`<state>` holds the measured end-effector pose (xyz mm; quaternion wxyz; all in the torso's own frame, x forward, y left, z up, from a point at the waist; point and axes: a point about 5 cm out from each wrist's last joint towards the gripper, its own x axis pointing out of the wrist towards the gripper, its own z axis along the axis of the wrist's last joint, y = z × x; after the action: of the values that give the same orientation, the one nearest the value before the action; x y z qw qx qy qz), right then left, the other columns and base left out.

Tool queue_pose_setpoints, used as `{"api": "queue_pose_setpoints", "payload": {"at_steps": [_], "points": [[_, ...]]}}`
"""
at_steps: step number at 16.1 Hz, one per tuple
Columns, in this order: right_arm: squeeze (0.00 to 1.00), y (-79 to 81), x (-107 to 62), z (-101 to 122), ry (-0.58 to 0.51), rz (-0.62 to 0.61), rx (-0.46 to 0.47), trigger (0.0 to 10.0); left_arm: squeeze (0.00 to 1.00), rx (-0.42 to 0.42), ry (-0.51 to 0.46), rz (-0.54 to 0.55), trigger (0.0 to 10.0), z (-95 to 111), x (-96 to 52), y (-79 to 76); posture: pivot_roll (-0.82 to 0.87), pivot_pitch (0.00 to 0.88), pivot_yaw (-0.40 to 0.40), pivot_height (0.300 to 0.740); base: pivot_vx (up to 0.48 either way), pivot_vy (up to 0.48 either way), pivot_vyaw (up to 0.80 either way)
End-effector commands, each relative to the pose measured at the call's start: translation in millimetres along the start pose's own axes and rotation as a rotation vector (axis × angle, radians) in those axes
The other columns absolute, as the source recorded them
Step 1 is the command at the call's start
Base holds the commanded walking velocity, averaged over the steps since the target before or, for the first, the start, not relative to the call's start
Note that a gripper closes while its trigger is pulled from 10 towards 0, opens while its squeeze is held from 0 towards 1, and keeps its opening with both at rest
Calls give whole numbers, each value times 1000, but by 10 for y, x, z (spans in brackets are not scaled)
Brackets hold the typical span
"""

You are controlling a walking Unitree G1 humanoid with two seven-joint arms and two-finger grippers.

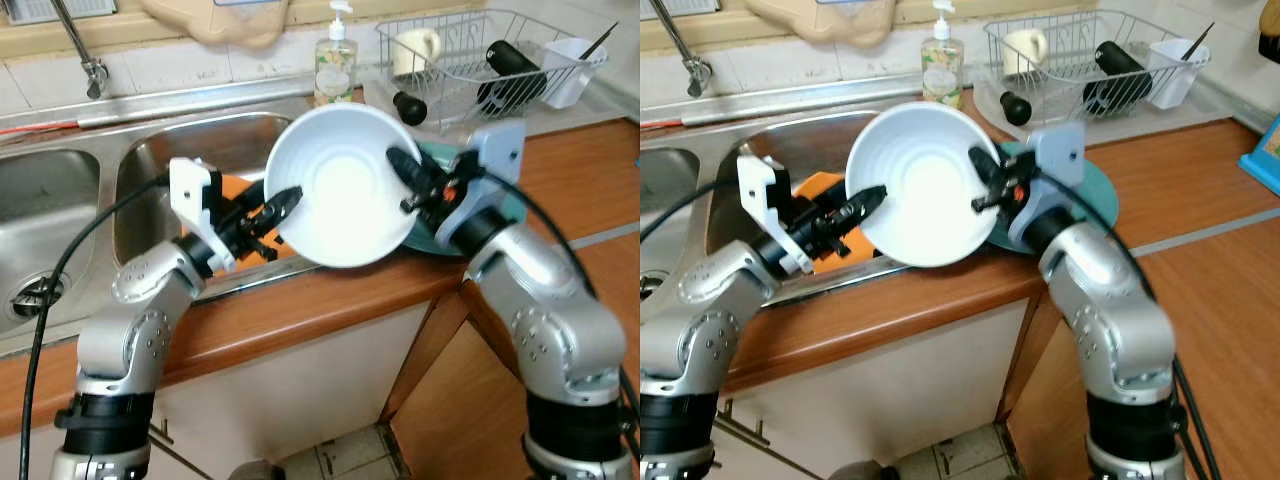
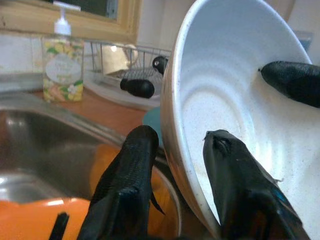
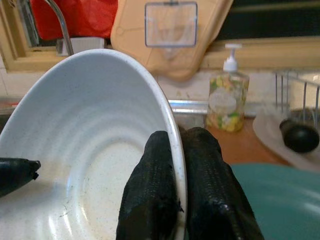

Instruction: Kitchen organization

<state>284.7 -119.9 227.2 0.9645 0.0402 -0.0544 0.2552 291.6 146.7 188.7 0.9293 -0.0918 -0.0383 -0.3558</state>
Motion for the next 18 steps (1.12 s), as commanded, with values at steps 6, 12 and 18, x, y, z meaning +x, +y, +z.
{"api": "queue_pose_setpoints", "payload": {"at_steps": [6, 12, 18], "points": [[0, 202, -28, 93, -64, 46, 25, 0, 0, 1, 43, 61, 0, -69, -84, 1, -63, 0, 64, 740, 0, 0, 0], [0, 247, -23, 34, -34, 43, 4, 3882, 0, 25, 46, 88, 0, -102, -66, -15, -67, 0, 62, 740, 0, 0, 0], [0, 254, -5, -72, 24, 13, -38, 10000, 0, 49, 8, 187, 0, -75, -50, 50, -62, 0, 64, 740, 0, 0, 0]]}}
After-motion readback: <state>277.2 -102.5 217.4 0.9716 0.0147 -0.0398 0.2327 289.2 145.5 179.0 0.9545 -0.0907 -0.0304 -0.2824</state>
